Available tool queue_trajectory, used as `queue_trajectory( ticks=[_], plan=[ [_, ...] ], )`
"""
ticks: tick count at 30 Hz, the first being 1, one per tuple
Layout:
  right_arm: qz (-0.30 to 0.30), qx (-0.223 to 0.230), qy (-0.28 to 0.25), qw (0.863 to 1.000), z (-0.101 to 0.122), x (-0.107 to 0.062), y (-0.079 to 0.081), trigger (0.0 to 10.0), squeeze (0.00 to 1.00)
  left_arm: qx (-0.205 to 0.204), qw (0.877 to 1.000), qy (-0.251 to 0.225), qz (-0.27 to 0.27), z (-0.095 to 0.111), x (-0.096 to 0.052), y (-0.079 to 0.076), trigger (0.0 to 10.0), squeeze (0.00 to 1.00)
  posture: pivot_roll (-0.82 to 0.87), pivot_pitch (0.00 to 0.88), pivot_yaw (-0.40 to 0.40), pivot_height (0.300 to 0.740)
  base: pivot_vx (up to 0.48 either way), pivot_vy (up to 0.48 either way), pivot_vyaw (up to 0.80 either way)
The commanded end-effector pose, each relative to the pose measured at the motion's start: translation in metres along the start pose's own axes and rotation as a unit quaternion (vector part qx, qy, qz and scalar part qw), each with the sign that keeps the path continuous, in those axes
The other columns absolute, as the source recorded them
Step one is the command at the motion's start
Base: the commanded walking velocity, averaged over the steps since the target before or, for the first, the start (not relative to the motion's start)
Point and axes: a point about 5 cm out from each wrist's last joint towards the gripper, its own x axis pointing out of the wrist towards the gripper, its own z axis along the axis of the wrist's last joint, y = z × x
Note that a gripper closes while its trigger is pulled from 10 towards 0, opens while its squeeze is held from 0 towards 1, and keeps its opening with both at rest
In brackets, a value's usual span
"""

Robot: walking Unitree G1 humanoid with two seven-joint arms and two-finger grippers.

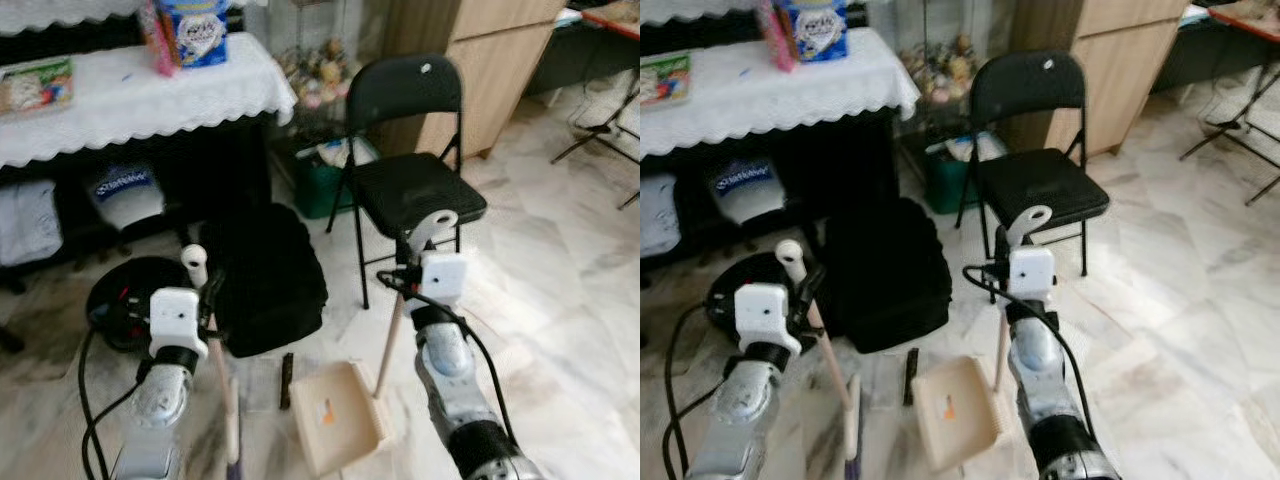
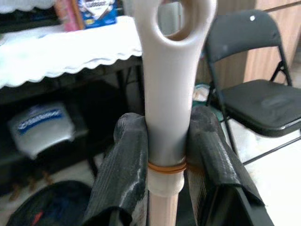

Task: Sweep floor

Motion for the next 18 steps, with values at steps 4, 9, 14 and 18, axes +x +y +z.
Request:
queue_trajectory(
  ticks=[4,9,14,18],
  plan=[
    [-0.002,-0.005,-0.021,1.000,0.0089,0.0048,-0.0031,10.0,0.00,0.003,1.000,-0.017,-0.002,0.0068,0.0013,0.0003,10.0,0.00,0.01,0.087,-0.022,0.740,0.377,0.000,0.00],
    [-0.002,-0.006,-0.021,1.000,0.0085,0.0040,-0.0036,10.0,0.00,0.003,1.000,-0.013,0.000,0.0057,0.0007,0.0004,10.0,0.00,0.01,0.088,-0.022,0.740,0.185,0.000,0.00],
    [-0.003,-0.006,-0.021,1.000,0.0086,0.0042,-0.0038,10.0,0.00,0.005,1.000,-0.012,0.000,0.0055,0.0010,0.0004,10.0,0.00,0.01,0.089,-0.022,0.740,0.198,0.000,0.00],
    [-0.003,-0.006,-0.021,1.000,0.0087,0.0044,-0.0038,10.0,0.00,0.006,1.000,-0.013,0.000,0.0058,0.0014,0.0006,10.0,0.00,0.01,0.089,-0.022,0.740,0.390,0.000,0.00]
  ],
)
